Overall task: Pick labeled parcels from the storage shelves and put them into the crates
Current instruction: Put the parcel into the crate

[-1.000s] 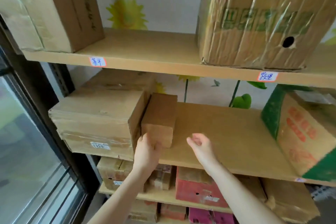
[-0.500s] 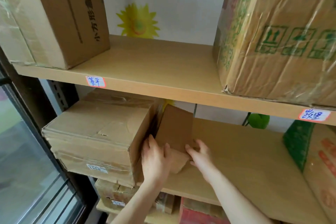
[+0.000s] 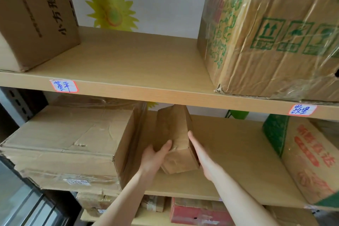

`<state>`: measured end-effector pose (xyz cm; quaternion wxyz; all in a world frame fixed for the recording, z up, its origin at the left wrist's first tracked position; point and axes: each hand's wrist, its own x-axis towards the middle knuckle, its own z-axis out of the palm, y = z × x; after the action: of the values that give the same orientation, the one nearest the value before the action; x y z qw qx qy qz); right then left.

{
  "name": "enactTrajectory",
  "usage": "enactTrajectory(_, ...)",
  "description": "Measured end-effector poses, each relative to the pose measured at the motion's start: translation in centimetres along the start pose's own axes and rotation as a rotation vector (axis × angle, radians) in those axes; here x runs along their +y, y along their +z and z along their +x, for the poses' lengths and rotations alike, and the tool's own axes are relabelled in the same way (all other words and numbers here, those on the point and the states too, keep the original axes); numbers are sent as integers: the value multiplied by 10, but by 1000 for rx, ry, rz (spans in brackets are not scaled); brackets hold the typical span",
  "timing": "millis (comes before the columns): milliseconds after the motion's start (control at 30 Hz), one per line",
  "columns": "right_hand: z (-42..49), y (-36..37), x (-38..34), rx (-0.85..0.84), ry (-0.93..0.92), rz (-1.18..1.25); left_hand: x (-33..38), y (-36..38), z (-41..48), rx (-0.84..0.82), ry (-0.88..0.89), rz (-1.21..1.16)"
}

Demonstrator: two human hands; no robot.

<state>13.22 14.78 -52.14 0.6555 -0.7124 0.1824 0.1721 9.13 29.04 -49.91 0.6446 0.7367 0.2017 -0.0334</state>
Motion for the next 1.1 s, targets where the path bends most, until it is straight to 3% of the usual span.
enactTrajectory(267,-23,-32,-13,-160,-94,345,13,-13,-12,-145,176,-231)
enactTrajectory(367,-31,-38,-11,-163,-67,458,14,-17,-10,-183,207,-157)
enactTrajectory(533,-30,-37,9,-80,-56,576,5,-22,-10,-201,62,-159)
enactTrajectory(700,-20,-45,26,82,-92,356,-8,-24,-16,-219,83,-221)
enactTrajectory(1100,-30,-39,33,75,-19,412,-12,-16,-35,-201,8,-355)
